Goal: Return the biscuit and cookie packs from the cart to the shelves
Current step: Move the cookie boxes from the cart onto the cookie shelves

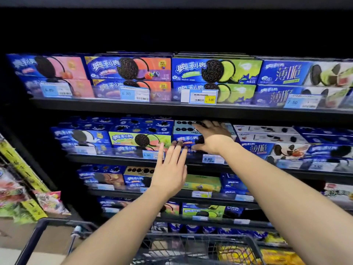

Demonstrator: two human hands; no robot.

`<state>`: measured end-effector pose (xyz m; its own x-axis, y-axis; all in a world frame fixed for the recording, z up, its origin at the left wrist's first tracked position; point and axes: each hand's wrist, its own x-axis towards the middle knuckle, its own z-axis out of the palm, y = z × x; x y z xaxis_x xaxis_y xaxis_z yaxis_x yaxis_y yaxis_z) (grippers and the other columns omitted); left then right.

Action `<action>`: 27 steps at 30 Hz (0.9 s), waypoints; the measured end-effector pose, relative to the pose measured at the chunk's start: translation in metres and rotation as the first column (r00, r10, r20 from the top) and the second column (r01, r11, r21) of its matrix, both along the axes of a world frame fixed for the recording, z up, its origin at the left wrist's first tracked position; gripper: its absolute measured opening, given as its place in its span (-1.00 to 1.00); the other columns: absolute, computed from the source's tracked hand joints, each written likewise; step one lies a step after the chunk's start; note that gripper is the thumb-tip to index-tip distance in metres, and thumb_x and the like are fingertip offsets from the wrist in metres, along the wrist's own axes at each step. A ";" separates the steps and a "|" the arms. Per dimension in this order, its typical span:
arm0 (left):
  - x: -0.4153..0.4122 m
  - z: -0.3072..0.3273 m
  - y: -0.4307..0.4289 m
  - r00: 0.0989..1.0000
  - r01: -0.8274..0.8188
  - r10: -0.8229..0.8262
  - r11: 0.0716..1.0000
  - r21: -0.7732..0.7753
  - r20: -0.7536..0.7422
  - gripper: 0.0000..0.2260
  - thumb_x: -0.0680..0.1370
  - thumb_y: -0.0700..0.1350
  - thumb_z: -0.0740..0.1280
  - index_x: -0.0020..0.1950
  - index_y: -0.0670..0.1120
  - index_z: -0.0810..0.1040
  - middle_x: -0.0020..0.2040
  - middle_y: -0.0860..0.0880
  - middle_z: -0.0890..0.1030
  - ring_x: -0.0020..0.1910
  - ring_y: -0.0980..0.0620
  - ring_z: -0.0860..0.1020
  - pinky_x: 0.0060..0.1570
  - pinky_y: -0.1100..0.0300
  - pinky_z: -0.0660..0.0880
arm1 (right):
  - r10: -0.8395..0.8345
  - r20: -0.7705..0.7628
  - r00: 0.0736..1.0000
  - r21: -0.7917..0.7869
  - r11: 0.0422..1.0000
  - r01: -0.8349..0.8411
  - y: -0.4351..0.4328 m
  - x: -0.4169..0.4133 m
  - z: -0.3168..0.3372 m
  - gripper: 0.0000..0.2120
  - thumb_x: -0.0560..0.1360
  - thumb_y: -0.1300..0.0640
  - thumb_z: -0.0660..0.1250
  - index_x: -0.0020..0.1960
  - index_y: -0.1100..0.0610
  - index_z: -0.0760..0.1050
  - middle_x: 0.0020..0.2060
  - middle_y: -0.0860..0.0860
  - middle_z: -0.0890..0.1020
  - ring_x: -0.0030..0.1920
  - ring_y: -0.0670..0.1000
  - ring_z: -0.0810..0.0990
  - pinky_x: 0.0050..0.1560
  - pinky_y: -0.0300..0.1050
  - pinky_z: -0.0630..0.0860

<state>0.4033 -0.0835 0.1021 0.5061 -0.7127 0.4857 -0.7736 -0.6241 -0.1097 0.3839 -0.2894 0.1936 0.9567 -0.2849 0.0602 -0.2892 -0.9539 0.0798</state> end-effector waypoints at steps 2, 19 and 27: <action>-0.002 -0.001 0.000 1.000 0.004 -0.004 1.000 -0.001 0.001 -0.48 0.63 0.03 0.15 0.55 -0.14 0.25 0.53 -0.18 0.27 0.55 -0.21 0.19 0.51 -0.31 0.01 | -0.001 0.001 1.000 0.010 1.000 0.001 0.002 -0.003 0.002 -0.12 0.42 -0.43 0.32 0.60 -0.23 0.02 0.58 0.00 0.17 0.54 0.17 0.15 0.51 0.15 0.09; -0.005 -0.011 0.001 0.996 -0.069 0.072 0.996 0.056 -0.055 -0.39 0.65 0.10 0.10 0.62 -0.19 0.13 0.61 -0.17 0.13 0.59 -0.18 0.12 0.54 -0.30 -0.08 | -0.030 -0.043 0.999 0.064 0.997 0.033 0.012 -0.003 0.009 -0.11 0.39 -0.54 0.19 0.58 -0.21 0.00 0.59 0.04 0.15 0.56 0.18 0.15 0.52 0.16 0.05; -0.023 -0.010 -0.002 0.992 -0.076 0.084 0.993 0.086 -0.097 -0.36 0.66 0.11 0.08 0.65 -0.16 0.01 0.65 -0.18 -0.01 0.63 -0.16 -0.06 0.54 -0.28 -0.08 | 0.072 0.060 0.996 -0.015 0.997 -0.071 0.006 -0.020 -0.002 -0.21 0.52 -0.46 0.08 0.62 -0.17 -0.08 0.62 0.04 0.06 0.61 0.11 0.00 0.57 0.14 -0.07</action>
<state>0.3803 -0.0853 0.0922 0.6063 -0.7032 0.3714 -0.7313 -0.6765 -0.0871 0.3639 -0.2830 0.1917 0.9690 -0.2148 0.1220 -0.2249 -0.9714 0.0762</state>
